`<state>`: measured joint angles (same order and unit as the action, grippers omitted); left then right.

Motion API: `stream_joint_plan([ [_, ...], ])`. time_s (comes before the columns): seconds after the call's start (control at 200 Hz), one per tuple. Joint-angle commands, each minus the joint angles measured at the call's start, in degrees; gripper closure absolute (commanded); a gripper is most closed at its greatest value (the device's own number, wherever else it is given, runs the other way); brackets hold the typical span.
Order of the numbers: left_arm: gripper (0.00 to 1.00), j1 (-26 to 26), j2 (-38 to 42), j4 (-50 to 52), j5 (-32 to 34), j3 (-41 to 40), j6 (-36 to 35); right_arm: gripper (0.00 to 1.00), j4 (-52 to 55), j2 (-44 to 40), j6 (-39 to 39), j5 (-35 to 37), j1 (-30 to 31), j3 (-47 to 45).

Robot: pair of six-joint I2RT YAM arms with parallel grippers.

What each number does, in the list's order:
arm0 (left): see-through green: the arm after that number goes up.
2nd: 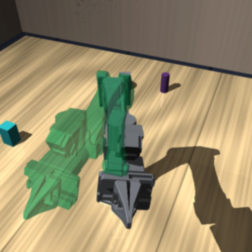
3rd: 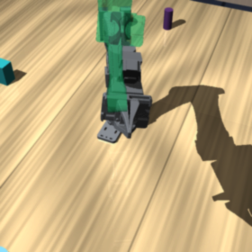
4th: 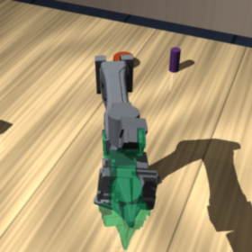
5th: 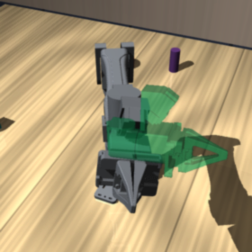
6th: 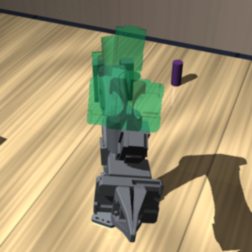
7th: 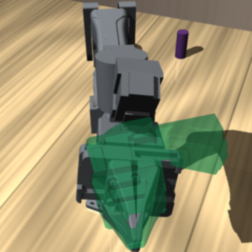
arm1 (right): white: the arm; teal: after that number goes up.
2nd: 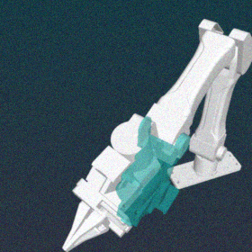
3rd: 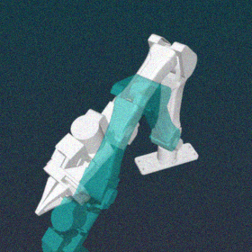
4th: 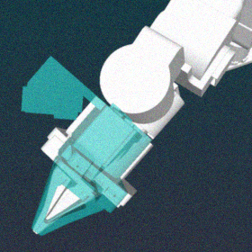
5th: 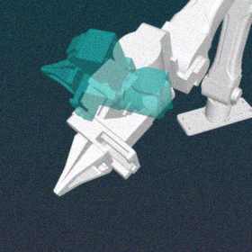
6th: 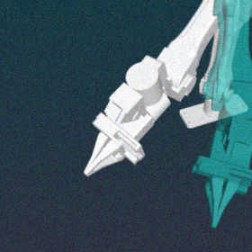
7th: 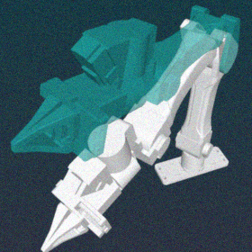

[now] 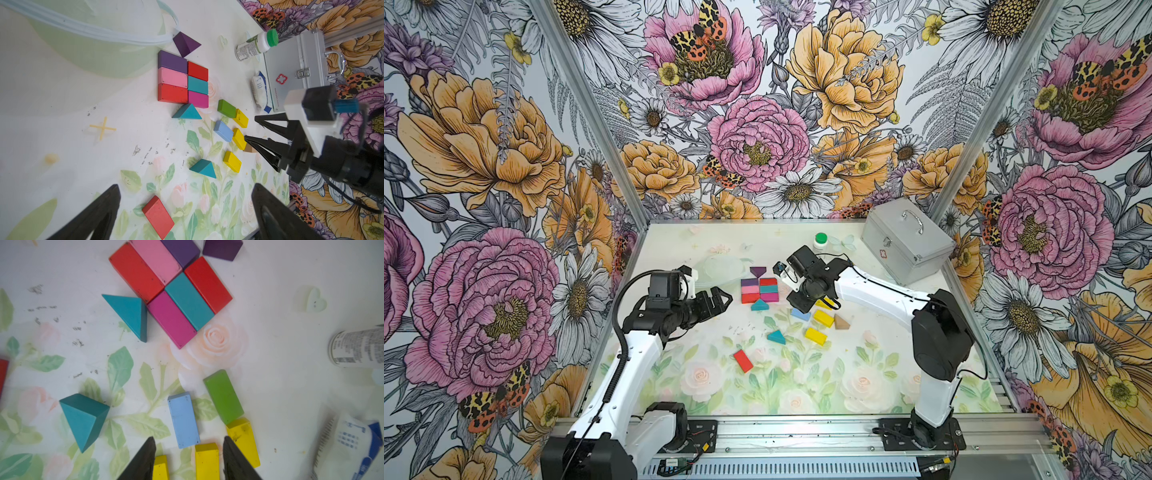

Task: Assemble a piece of candy with building blocks
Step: Pick up the building block from the center of the board.

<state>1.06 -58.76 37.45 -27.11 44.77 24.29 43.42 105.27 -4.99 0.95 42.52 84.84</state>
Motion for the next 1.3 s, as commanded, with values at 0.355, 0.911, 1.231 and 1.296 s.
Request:
stream_joint_plan([
  [0.355,0.01,-11.57,-0.53,-2.01,-4.74,-1.36,2.10,0.27,-4.65,6.64,23.61,-1.67,18.54,5.12],
  [0.911,0.01,-11.26,-1.59,-2.01,-4.79,-1.58,1.99,0.27,-10.46,15.00,27.58,-5.63,22.96,4.94],
  [1.231,0.01,-11.37,-1.64,-1.96,-4.83,-1.45,1.90,0.51,-10.37,18.43,27.39,-5.81,23.06,4.13],
  [1.296,0.01,-11.39,-1.47,-1.98,-4.79,-1.53,1.90,0.55,-10.28,19.06,27.32,-5.78,23.05,4.09],
])
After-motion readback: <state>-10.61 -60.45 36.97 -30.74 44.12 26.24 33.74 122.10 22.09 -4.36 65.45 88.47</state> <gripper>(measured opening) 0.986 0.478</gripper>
